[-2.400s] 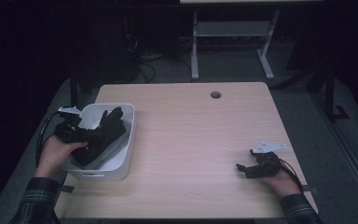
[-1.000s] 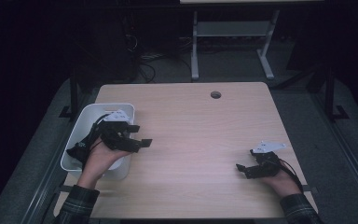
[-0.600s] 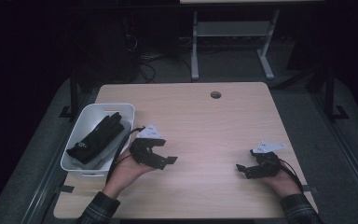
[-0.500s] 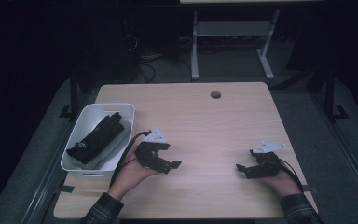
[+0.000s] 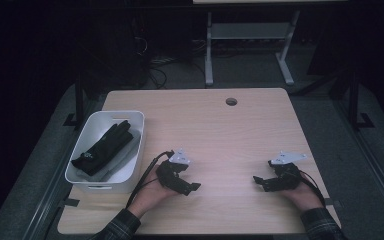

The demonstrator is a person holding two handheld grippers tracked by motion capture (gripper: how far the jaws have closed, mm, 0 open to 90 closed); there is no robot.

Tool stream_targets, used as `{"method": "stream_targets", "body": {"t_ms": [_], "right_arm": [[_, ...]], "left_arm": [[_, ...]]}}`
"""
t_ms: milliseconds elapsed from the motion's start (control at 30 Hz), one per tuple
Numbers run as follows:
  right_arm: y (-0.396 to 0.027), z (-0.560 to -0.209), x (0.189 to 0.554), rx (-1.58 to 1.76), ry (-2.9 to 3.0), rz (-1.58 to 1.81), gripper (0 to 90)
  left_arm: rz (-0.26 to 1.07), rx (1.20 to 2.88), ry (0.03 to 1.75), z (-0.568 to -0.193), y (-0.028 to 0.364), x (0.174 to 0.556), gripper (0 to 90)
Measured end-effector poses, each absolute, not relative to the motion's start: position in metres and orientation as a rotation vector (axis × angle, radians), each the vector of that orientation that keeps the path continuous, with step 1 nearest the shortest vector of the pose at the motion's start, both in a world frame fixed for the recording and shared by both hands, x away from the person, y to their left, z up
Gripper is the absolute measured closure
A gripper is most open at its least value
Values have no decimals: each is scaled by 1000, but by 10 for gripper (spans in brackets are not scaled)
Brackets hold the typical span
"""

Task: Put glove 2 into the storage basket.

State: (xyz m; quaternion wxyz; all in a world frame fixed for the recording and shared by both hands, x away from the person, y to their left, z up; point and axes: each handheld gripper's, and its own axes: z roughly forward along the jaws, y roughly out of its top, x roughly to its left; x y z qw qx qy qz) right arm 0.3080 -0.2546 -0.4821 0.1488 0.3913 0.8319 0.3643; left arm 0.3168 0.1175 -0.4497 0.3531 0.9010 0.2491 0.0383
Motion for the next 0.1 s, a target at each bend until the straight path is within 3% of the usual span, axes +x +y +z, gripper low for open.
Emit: {"method": "stream_targets", "body": {"t_ms": [100], "right_arm": [[-254, -482, 308, 1128, 2391, 1046, 138]], "left_arm": [[102, 2328, 655, -453, 117, 317, 158]]}}
